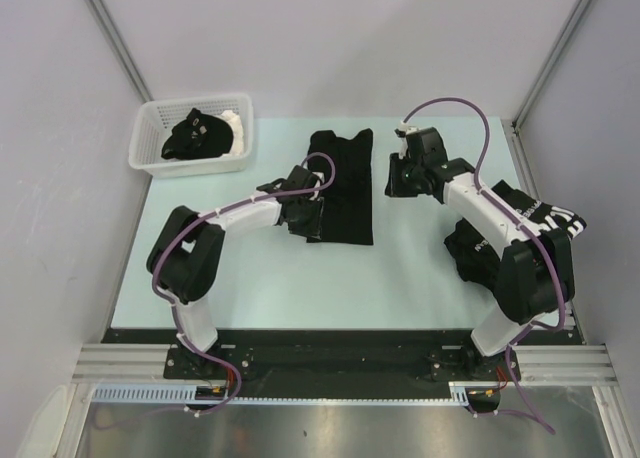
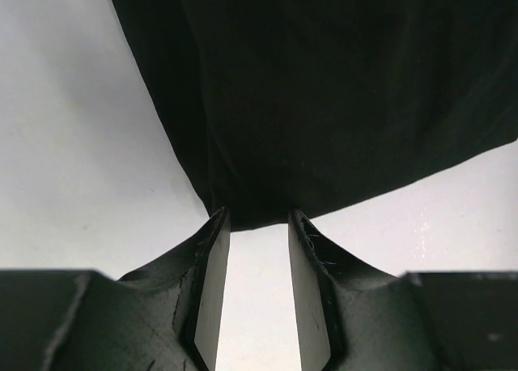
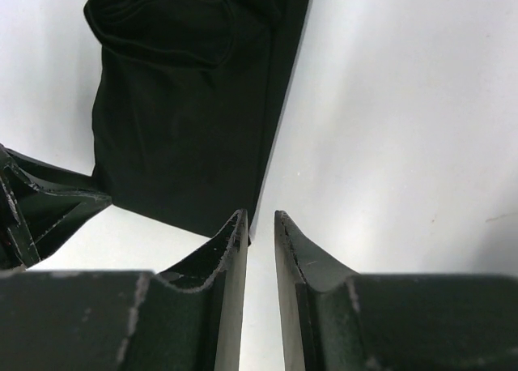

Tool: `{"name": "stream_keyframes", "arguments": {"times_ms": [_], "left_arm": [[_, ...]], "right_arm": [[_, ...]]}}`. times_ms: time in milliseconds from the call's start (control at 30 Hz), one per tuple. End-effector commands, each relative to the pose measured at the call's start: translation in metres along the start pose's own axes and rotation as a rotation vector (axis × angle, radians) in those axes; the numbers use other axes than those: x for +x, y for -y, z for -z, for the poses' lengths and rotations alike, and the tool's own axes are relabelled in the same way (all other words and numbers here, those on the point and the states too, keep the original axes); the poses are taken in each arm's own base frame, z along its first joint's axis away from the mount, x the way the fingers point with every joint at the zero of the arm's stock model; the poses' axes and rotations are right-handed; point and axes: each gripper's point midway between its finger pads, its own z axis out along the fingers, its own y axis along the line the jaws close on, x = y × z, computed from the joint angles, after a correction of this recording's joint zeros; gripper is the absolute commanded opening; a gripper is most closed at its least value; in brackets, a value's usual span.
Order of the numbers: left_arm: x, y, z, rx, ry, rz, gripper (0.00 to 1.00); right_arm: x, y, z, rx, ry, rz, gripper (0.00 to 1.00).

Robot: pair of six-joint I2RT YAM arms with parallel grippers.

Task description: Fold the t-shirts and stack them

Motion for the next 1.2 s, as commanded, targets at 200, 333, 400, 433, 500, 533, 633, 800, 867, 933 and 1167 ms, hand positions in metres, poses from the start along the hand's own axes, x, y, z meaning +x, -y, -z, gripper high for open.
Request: {"name": "stream_keyframes", "arguments": {"times_ms": [200, 333, 400, 433, 500, 533, 633, 800, 867, 933, 1167], "left_arm": [[-0.017, -0.002, 0.007, -0.01, 0.021, -0.011, 0.4], [-0.011, -0.008, 0.005, -0.043, -0.017, -0.013, 0.4], [-0.008, -0.011, 0.004, -0.056, -0.032, -0.011, 0.4], [-0.007, -0.012, 0.003, -0.061, -0.035, -0.007, 0.41], [-0.004, -0.016, 0.001, -0.08, -0.045, -0.004, 0.42], [-0.002, -0.017, 0.002, -0.089, -0.05, 0.001, 0.43], [0.006, -0.022, 0.0, -0.112, -0.083, 0.008, 0.45], [0.007, -0.023, 0.0, -0.105, -0.063, 0.01, 0.45], [0.005, -0.022, -0.001, -0.099, -0.052, 0.007, 0.44], [0.003, -0.02, -0.003, -0.088, -0.045, 0.007, 0.43], [0.003, -0.02, -0.013, -0.086, -0.059, 0.02, 0.26]], "right_arm": [[-0.005, 0.0, 0.02, -0.034, 0.024, -0.001, 0.25], [0.0, 0.001, 0.018, -0.035, 0.014, -0.009, 0.25], [0.001, 0.0, 0.018, -0.036, 0.013, -0.013, 0.25], [0.001, -0.001, 0.018, -0.039, 0.015, -0.013, 0.25], [0.003, -0.001, 0.019, -0.04, 0.013, -0.016, 0.25], [0.004, 0.0, 0.019, -0.038, 0.009, -0.02, 0.25], [0.008, 0.0, 0.02, -0.038, 0.003, -0.024, 0.25], [0.013, -0.002, 0.021, -0.053, -0.005, -0.04, 0.25], [0.017, -0.001, 0.023, -0.051, -0.012, -0.046, 0.25], [0.02, 0.0, 0.027, -0.049, -0.015, -0.05, 0.24], [0.036, -0.001, 0.035, -0.056, -0.04, -0.061, 0.24]]}}
